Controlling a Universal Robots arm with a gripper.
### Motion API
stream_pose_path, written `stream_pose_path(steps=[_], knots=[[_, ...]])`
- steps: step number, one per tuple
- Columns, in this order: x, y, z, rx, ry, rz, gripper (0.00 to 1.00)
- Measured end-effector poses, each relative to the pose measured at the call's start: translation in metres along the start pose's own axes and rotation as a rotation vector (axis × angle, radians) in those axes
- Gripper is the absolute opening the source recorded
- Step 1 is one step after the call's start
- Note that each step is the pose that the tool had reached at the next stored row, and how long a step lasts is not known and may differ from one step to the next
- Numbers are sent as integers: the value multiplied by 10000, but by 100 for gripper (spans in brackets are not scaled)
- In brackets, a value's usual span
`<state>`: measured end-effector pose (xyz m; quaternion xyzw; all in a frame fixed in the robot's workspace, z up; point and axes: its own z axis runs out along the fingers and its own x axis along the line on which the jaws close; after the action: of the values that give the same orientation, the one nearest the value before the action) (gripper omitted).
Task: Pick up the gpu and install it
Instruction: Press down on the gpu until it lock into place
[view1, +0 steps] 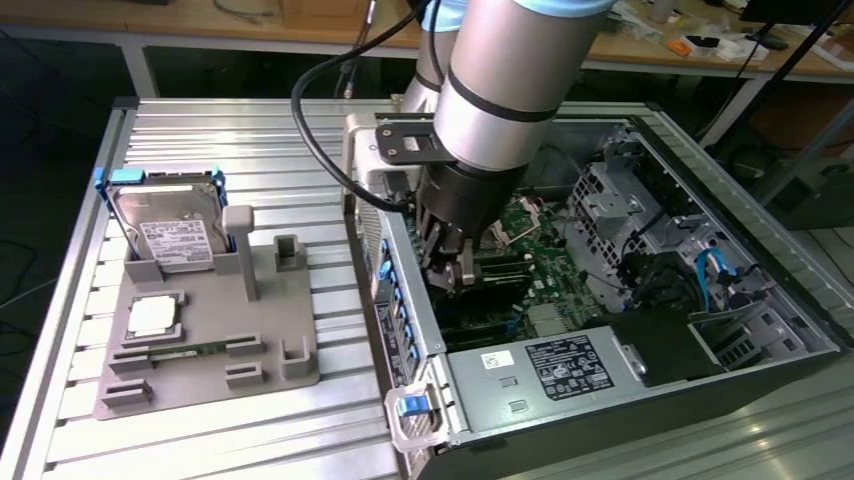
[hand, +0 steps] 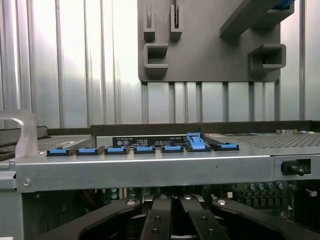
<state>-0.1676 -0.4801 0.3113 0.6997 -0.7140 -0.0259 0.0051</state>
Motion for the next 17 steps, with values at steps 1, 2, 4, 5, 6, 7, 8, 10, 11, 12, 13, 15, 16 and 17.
stream_pose_path(steps=[1,2,4,5,6,7,8,10,11,12,13,15,16,17], knots=[[-16,8,2,0,0,0,11],[-24,10,2,0,0,-1,11],[-38,11,3,0,0,0,11],[-44,11,3,0,0,0,11],[-48,11,4,-1,0,-1,11],[-52,11,4,0,0,-2,11],[-57,11,4,0,0,-1,11],[-64,12,6,-1,0,-1,11],[-67,12,7,-1,1,-1,11],[-73,13,8,-2,4,0,11],[-82,12,12,-5,11,-1,11],[-111,12,30,-4,9,-1,11],[-117,11,35,-1,6,-3,11],[-117,11,39,1,-1,-3,11]])
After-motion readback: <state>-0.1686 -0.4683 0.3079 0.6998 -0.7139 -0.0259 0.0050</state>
